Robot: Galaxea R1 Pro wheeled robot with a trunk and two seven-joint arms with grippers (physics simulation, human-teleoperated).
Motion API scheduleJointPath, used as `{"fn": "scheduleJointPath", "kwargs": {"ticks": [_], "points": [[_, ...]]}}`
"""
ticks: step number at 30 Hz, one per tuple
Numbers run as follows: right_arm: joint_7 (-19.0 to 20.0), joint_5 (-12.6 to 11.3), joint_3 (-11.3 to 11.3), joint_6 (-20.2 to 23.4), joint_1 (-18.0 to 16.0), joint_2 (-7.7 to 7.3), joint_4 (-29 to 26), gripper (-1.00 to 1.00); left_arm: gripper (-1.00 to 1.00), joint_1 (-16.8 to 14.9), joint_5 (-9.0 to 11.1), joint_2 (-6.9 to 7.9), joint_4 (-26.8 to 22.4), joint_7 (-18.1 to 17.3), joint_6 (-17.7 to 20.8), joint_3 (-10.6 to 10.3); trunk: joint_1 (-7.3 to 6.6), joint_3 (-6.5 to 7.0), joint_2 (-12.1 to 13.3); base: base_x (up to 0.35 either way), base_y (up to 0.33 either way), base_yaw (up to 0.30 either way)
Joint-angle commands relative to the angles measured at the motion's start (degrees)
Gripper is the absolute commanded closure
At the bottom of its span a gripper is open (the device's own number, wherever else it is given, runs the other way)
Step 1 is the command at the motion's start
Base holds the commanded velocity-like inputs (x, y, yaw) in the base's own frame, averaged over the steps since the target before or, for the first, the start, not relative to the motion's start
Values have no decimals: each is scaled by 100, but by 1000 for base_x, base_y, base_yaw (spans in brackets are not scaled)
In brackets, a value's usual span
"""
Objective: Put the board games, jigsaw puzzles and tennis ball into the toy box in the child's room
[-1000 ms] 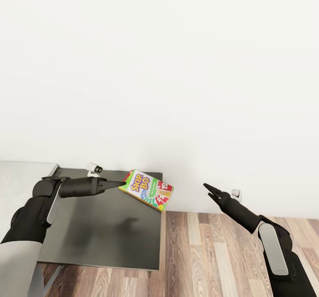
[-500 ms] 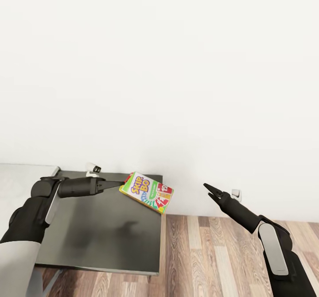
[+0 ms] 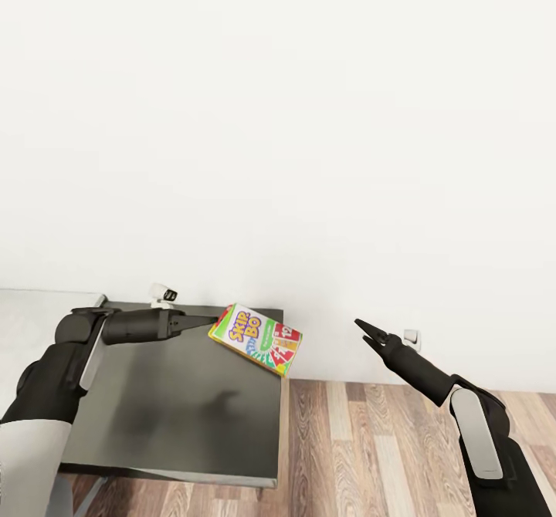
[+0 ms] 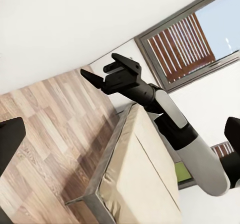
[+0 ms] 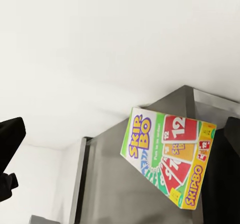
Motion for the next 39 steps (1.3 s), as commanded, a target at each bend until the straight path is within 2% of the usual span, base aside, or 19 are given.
{"fn": "scheduleJointPath", "kwargs": {"ticks": [1,39], "points": [[13,-4,-9,37,-5,1,-1,-100,-100,-3,-5,-1,-1,-22,60,-5,2,3,-7,0,0,0],[4,-9,-16,49,-5,5,-10,-100,-100,41,-3,-5,-1,-22,56,-17,2,361,-7,0,0,0]]}}
